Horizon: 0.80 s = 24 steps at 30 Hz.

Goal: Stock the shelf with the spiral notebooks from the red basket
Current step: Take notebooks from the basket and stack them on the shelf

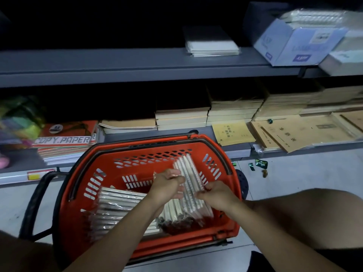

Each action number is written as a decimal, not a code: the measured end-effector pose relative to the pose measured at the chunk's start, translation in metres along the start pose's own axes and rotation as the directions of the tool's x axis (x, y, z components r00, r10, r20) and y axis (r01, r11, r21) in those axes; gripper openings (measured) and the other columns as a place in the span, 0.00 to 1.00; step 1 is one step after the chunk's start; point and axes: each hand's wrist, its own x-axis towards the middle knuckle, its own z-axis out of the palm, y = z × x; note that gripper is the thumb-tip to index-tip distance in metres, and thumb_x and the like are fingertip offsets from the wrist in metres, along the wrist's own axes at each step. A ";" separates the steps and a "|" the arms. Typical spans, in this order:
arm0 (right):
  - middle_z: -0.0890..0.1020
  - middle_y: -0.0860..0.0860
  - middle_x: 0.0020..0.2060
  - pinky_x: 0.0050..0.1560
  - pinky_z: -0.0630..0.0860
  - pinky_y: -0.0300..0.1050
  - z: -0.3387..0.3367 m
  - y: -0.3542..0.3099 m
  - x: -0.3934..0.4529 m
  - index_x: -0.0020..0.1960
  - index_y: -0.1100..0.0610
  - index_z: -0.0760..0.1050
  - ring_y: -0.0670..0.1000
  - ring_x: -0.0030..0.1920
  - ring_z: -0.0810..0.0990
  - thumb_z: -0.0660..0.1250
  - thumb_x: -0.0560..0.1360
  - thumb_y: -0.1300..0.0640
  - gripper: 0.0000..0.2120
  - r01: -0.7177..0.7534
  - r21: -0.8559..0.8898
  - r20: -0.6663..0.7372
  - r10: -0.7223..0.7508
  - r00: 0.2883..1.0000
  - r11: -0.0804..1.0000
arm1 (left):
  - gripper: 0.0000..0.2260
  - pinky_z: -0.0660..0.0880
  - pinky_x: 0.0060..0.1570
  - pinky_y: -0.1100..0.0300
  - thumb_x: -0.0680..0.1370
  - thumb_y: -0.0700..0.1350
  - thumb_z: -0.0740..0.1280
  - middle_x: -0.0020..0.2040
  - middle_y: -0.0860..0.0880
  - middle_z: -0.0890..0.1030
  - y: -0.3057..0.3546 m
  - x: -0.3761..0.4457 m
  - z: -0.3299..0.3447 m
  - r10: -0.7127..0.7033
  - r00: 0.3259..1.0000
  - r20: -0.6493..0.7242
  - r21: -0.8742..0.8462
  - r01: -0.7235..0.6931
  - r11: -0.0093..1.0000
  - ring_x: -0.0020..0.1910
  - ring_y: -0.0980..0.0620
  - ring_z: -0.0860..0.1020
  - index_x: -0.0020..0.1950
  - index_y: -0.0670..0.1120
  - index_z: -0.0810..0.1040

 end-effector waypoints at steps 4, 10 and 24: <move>0.85 0.50 0.47 0.43 0.77 0.37 -0.001 -0.002 0.003 0.53 0.53 0.82 0.45 0.42 0.82 0.72 0.77 0.52 0.07 -0.003 -0.004 0.008 0.003 1.000 1.000 | 0.07 0.84 0.47 0.52 0.79 0.40 0.68 0.54 0.42 0.83 -0.003 0.003 0.006 -0.019 1.000 0.021 -0.018 0.019 1.000 0.45 0.46 0.83 0.57 0.46 0.77; 0.88 0.52 0.44 0.48 0.80 0.41 -0.007 -0.002 0.001 0.48 0.58 0.87 0.48 0.43 0.83 0.64 0.75 0.65 0.13 0.069 -0.008 -0.200 -0.069 0.977 0.998 | 0.07 0.84 0.49 0.55 0.79 0.39 0.69 0.53 0.41 0.85 -0.001 0.004 0.015 -0.054 0.993 0.104 -0.067 0.061 0.996 0.50 0.41 0.86 0.57 0.42 0.80; 0.74 0.46 0.20 0.22 0.62 0.30 0.010 0.009 -0.004 0.23 0.55 0.70 0.41 0.21 0.72 0.72 0.73 0.55 0.22 0.067 -0.211 -0.345 -0.138 0.928 0.975 | 0.13 0.82 0.54 0.54 0.81 0.45 0.68 0.56 0.39 0.82 -0.003 -0.015 0.011 -0.119 0.984 0.130 -0.039 0.125 0.991 0.53 0.42 0.84 0.62 0.40 0.77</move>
